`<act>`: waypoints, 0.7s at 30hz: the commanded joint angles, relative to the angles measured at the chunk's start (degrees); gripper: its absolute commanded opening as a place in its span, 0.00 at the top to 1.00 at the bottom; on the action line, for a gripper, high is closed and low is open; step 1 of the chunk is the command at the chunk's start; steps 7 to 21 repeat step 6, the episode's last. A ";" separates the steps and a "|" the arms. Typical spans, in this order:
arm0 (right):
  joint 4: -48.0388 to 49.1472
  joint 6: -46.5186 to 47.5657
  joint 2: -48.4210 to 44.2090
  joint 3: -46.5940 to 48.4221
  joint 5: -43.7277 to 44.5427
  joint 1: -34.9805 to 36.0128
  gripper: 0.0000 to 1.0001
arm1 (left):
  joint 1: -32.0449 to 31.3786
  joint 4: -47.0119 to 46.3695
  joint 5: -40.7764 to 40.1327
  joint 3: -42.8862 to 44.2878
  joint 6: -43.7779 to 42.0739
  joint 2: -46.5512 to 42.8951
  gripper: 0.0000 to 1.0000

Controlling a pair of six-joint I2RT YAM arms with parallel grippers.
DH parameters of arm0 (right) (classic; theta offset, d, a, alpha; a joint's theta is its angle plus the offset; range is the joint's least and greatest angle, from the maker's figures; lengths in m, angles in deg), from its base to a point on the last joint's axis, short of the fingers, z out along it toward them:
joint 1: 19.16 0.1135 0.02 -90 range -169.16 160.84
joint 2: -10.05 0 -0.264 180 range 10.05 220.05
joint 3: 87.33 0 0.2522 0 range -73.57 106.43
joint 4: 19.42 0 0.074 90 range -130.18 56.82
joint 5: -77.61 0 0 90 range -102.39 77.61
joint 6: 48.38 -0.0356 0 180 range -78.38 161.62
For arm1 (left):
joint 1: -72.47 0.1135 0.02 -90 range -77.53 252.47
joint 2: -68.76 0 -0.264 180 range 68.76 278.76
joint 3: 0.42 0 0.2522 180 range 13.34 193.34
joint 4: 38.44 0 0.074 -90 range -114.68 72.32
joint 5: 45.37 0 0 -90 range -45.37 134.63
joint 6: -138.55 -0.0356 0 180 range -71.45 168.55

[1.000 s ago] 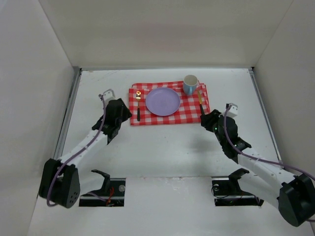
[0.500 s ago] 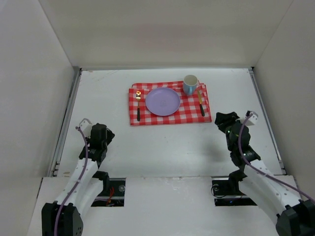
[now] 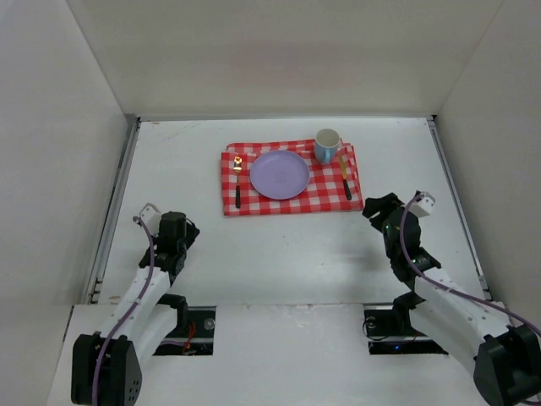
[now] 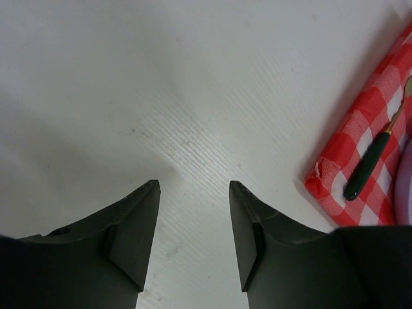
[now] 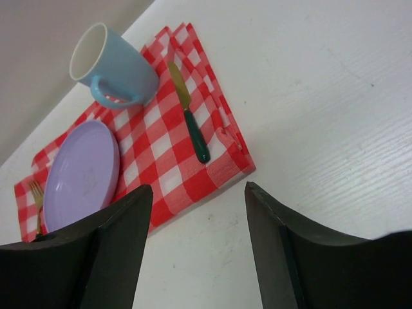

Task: Set the dinner table for one person

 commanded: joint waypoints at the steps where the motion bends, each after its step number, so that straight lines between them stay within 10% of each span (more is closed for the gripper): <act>1: 3.65 0.95 1.05 2.56 -0.99 1.15 0.34 | -0.71 -2.42 0.72 0.28 0.67 -0.42 0.56; 21: 4.36 1.38 2.82 3.26 -2.13 2.20 0.34 | -0.89 -2.24 0.72 0.37 -0.21 -1.39 0.54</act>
